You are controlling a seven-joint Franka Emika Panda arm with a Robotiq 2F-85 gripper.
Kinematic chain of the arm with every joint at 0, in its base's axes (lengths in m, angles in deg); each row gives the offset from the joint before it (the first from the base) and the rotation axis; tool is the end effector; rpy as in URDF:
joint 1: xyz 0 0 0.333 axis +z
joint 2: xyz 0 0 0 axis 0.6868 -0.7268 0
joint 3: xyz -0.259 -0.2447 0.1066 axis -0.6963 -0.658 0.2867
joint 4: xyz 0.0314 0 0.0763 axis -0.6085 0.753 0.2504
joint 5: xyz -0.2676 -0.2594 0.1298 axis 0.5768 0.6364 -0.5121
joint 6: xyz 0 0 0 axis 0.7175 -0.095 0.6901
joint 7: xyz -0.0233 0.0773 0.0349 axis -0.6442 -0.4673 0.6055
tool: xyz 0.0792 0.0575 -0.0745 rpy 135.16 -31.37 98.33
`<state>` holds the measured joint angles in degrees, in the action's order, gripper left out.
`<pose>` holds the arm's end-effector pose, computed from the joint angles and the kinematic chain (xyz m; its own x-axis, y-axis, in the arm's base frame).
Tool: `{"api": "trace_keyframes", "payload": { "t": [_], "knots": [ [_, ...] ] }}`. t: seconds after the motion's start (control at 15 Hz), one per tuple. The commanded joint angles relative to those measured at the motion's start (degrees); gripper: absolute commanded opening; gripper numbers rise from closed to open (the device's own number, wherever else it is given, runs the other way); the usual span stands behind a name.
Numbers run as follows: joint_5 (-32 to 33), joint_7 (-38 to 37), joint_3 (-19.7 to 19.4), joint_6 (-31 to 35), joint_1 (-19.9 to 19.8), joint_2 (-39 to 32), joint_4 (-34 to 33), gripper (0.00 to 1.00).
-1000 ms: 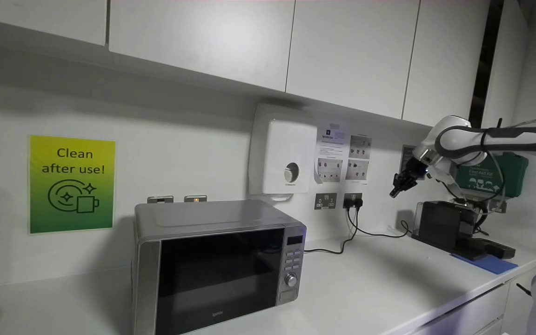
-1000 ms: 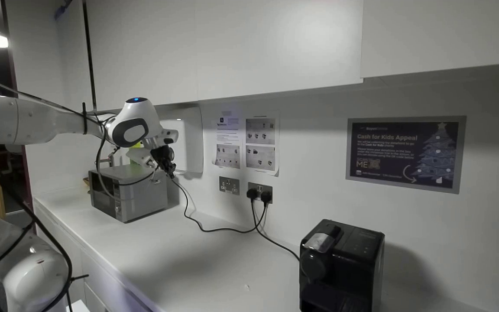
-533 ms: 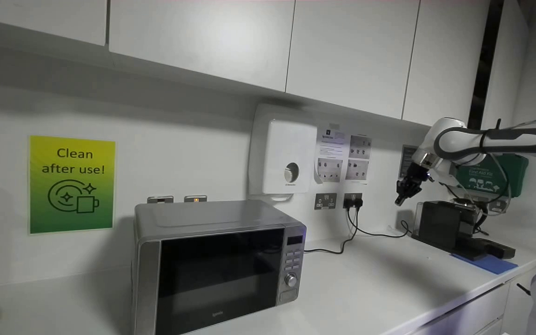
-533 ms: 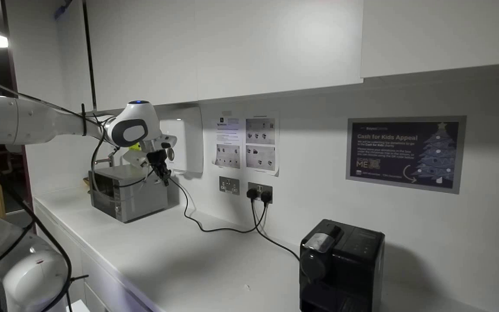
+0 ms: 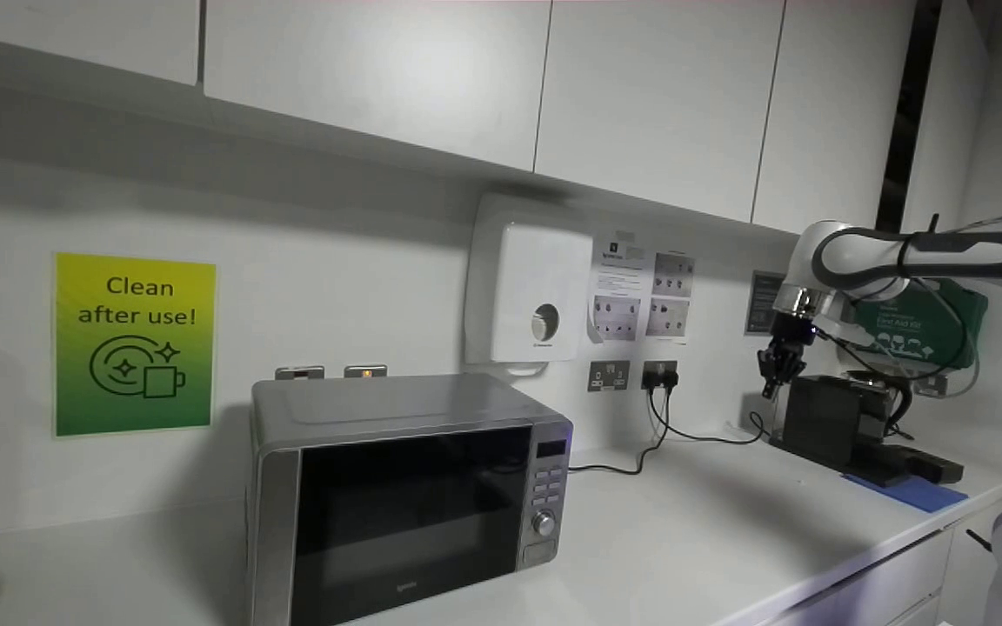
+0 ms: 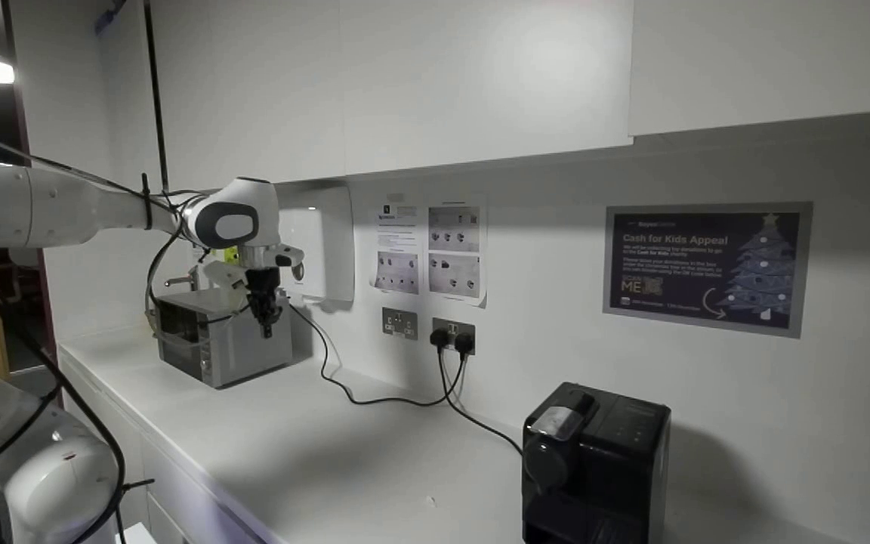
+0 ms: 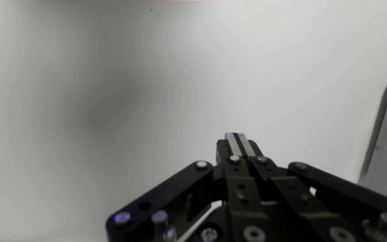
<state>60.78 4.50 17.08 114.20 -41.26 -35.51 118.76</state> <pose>0.3292 0.0437 0.6108 0.9917 -0.0820 0.0990 -0.0657 -0.9852 -0.1582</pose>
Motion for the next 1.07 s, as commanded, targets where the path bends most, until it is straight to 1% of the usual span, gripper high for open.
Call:
{"api": "trace_keyframes", "payload": {
  "t": [0.0,0.33,0.4,0.47,0.6,0.67,0.8,0.87,1.0],
  "knots": [
    [1.6,-1.3,0.9,-4.1,-1.2,-2.9,-3.1,0.0],
    [6.6,-2.5,2.3,-3.3,-2.2,-4.9,-2.7,0.0],
    [7.5,-2.5,2.4,-3.0,-2.2,-5.2,-2.6,0.25],
    [8.0,-2.4,2.4,-3.2,-2.1,-5.6,-2.7,0.27],
    [7.9,-2.1,2.1,-1.2,-1.8,-6.0,-2.2,0.41],
    [6.9,-1.4,1.7,-1.5,-1.3,-4.9,-0.8,0.23],
    [6.9,-1.4,1.7,-1.4,-1.3,-5.2,-0.8,0.38],
    [6.9,-1.4,1.7,-1.4,-1.3,-5.3,-0.8,0.41],
    [6.9,-1.4,1.7,-1.4,-1.3,-5.3,-0.8,0.41]
  ]
}}
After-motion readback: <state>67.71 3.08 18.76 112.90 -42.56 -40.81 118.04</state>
